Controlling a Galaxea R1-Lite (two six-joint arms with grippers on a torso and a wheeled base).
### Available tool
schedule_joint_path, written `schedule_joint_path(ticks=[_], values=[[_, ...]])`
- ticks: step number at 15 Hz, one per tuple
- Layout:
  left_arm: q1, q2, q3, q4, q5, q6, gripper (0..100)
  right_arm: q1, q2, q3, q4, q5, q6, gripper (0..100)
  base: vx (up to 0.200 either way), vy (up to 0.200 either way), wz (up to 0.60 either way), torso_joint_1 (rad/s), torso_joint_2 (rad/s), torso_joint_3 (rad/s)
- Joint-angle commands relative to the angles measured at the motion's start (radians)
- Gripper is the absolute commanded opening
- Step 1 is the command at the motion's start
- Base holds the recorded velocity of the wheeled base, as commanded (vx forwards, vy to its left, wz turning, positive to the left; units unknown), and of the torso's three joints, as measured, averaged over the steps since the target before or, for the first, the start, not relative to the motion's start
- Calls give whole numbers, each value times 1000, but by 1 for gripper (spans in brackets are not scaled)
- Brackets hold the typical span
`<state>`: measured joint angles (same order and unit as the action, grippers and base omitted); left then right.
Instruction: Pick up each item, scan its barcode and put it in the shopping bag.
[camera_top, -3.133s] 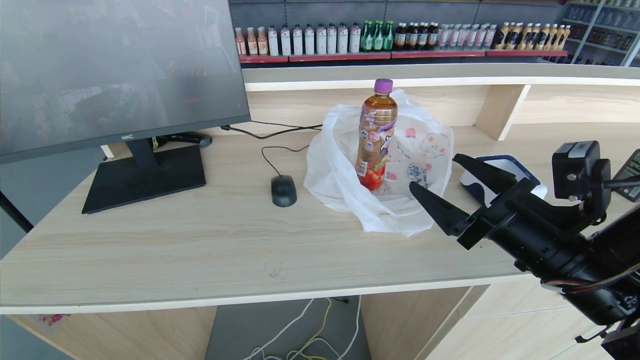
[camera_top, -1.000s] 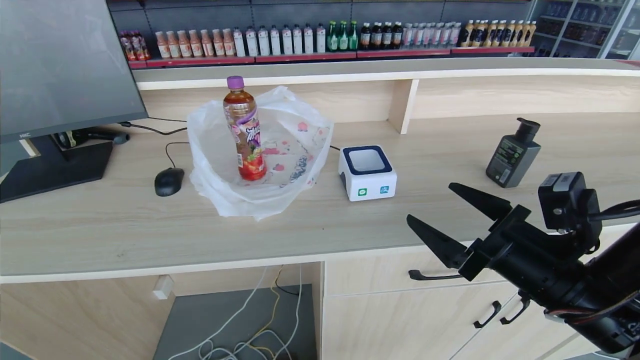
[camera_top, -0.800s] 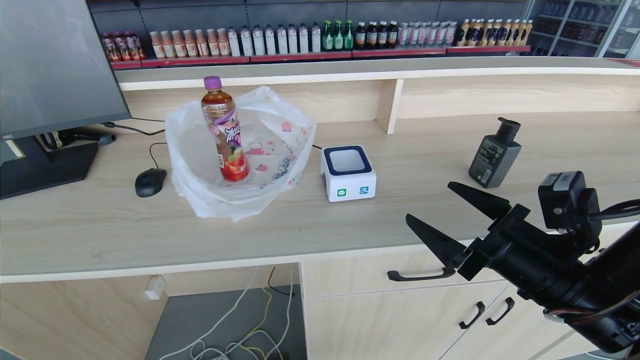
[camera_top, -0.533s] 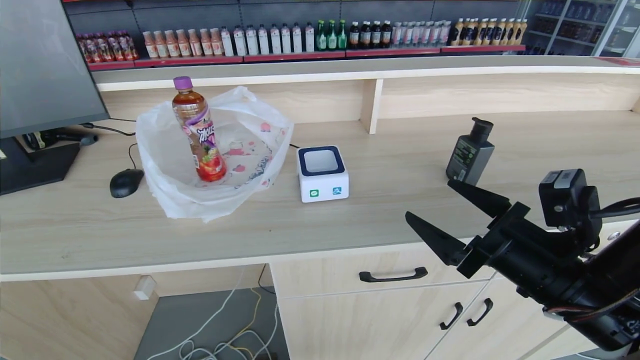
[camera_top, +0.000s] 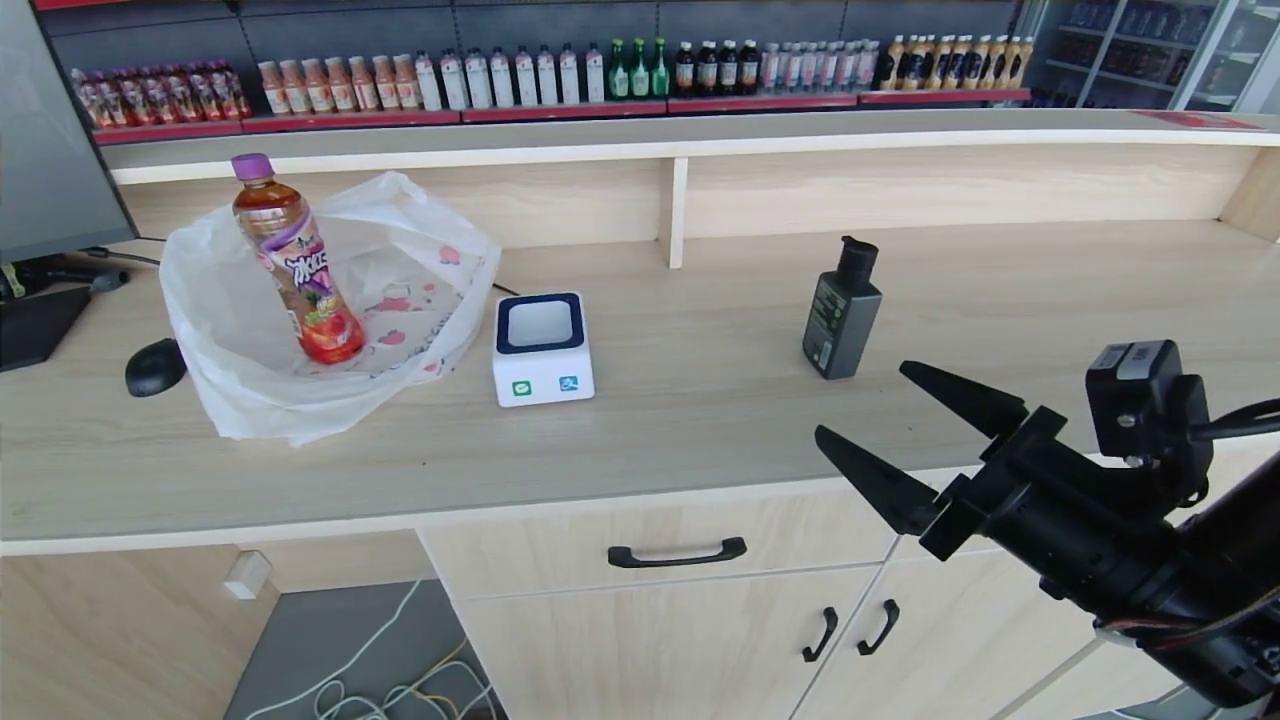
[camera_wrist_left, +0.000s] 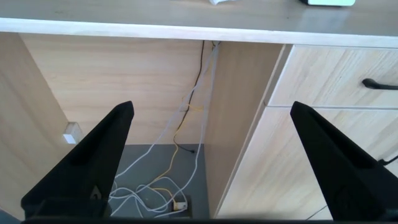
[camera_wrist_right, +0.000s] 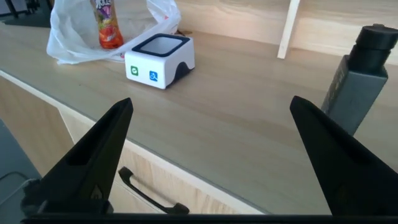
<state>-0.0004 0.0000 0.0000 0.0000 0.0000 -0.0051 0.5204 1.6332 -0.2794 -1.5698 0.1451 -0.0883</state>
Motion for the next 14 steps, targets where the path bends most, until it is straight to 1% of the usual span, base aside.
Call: schedule_joint_path(ticks=[1,3,4,7,9,10,12,14], values=[[0,0,0,0,0,-1,100,-2,0,0,-1,1,1,100,0,0,0,0,0,0],[0,0,0,0,0,4,100,-20,11,-4,-1,1,2,100,0,0,0,0,0,0],[0,0,0,0,0,2,100,-53,20,-14,-1,1,4,100,0,0,0,0,0,0],[0,0,0,0,0,2,100,-114,51,-84,-1,2,16,100,0,0,0,0,0,0],[0,0,0,0,0,2,100,-126,68,-119,-1,7,21,100,0,0,0,0,0,0],[0,0,0,0,0,2,100,-134,71,-175,50,7,22,100,0,0,0,0,0,0],[0,0,0,0,0,2,100,-169,73,-245,142,10,24,100,0,0,0,0,0,0],[0,0,0,0,0,2,100,-171,91,-300,198,16,27,100,0,0,0,0,0,0]])
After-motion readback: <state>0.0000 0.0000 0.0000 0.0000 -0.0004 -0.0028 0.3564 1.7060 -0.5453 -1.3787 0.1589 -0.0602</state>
